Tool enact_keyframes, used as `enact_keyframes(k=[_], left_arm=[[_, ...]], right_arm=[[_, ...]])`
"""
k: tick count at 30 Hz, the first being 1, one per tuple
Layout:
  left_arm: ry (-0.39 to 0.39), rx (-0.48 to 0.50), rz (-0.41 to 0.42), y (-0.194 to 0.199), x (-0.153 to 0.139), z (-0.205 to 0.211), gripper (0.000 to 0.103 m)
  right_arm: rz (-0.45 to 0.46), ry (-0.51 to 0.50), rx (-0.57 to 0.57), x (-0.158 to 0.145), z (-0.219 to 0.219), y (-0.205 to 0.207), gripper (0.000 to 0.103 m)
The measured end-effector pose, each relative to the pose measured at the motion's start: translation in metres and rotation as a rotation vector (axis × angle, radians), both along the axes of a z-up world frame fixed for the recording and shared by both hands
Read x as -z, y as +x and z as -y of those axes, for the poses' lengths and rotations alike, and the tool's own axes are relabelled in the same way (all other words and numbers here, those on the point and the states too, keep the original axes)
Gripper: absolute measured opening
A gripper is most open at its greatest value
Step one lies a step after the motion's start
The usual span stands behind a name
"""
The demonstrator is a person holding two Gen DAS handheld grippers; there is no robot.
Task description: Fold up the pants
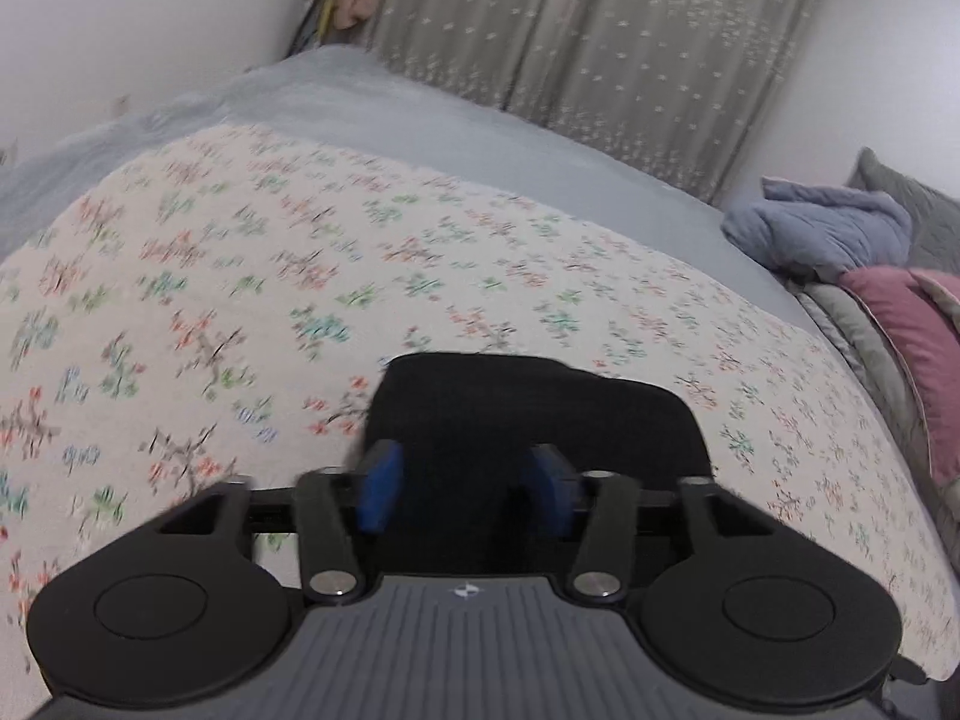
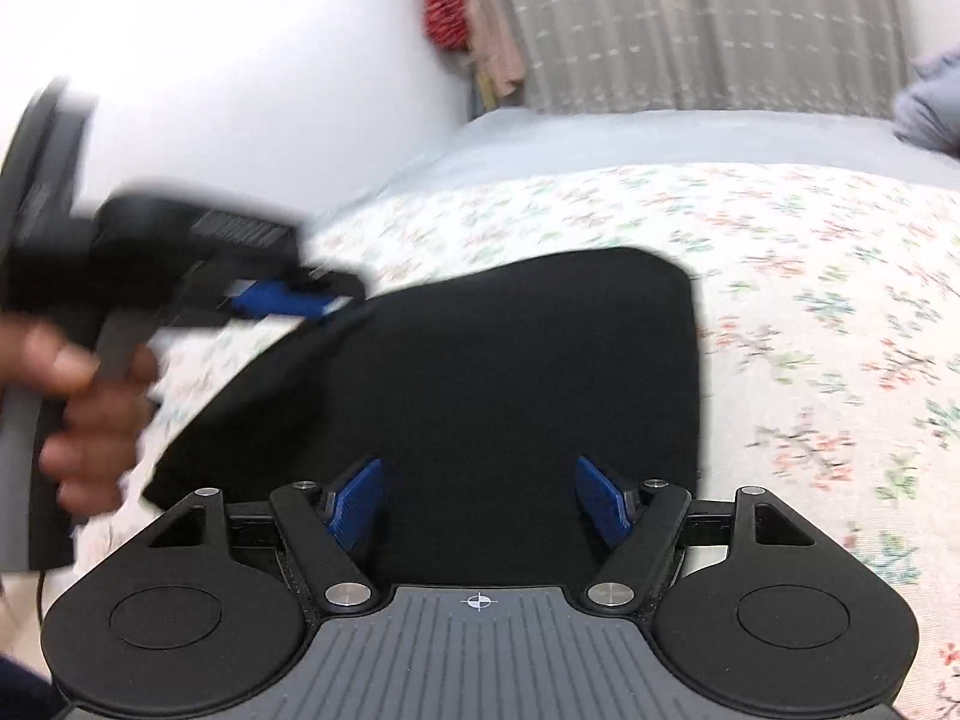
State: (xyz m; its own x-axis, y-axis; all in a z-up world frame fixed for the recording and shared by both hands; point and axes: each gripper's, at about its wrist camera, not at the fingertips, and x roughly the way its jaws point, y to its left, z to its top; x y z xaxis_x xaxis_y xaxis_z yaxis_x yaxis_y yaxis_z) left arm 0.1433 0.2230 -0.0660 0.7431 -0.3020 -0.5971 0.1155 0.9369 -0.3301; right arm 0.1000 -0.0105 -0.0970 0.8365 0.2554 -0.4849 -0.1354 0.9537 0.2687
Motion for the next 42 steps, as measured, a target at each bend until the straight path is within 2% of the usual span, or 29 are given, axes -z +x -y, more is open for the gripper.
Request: enact_keyframes(k=[2,6,7,10,11,13,15,16,18,20,28,30,31,32,35,38,42], left_arm=[[-0.039,-0.018,-0.043,0.005,0.004,-0.005,0.103],[-0.156,0.019,-0.123,0.012,0.012,-0.010,0.103],[-0.149,0.019,-0.131,0.014,0.013,-0.008,0.103],[-0.050,0.005,-0.154,0.019,0.020,0.000,0.103],[-0.038,0.006,-0.170,0.022,0.024,0.001,0.103],[-0.123,0.018,-0.216,0.027,0.034,-0.007,0.103],[-0.278,0.048,-0.312,0.033,0.049,-0.014,0.103],[-0.319,0.053,-0.347,0.035,0.056,-0.015,0.103],[-0.293,0.047,-0.340,0.036,0.059,-0.012,0.103],[-0.305,0.045,-0.341,0.037,0.061,-0.012,0.103],[-0.331,0.044,-0.319,0.037,0.064,-0.012,0.103],[-0.323,0.038,-0.305,0.037,0.063,-0.010,0.103],[-0.314,0.038,-0.295,0.035,0.062,-0.009,0.103],[-0.306,0.036,-0.291,0.035,0.061,-0.007,0.101],[-0.279,0.047,-0.267,0.034,0.057,0.000,0.091],[-0.259,0.054,-0.244,0.033,0.051,0.003,0.081],[-0.271,0.050,-0.231,0.034,0.048,0.003,0.074]], right_arm=[[-0.015,0.087,0.049,0.005,0.027,0.006,0.075],[-0.079,0.315,0.127,0.030,0.079,0.013,0.075],[-0.079,0.357,0.129,0.034,0.087,0.014,0.075],[-0.075,0.473,0.116,0.045,0.103,0.018,0.076],[-0.079,0.500,0.113,0.047,0.105,0.021,0.076],[-0.086,0.542,0.097,0.052,0.107,0.028,0.076],[-0.099,0.578,0.073,0.054,0.110,0.033,0.076],[-0.103,0.596,0.061,0.054,0.109,0.037,0.076],[-0.114,0.635,0.042,0.056,0.105,0.043,0.076],[-0.122,0.638,0.038,0.056,0.100,0.053,0.076],[-0.106,0.474,0.023,0.045,0.059,0.060,0.078],[-0.097,0.450,0.011,0.044,0.055,0.055,0.075],[-0.101,0.456,0.013,0.044,0.055,0.054,0.067],[-0.111,0.469,0.016,0.045,0.057,0.053,0.054],[-0.140,0.540,0.029,0.050,0.068,0.052,0.035],[-0.131,0.524,0.028,0.045,0.066,0.048,0.028],[-0.086,0.454,0.019,0.024,0.056,0.041,0.022]])
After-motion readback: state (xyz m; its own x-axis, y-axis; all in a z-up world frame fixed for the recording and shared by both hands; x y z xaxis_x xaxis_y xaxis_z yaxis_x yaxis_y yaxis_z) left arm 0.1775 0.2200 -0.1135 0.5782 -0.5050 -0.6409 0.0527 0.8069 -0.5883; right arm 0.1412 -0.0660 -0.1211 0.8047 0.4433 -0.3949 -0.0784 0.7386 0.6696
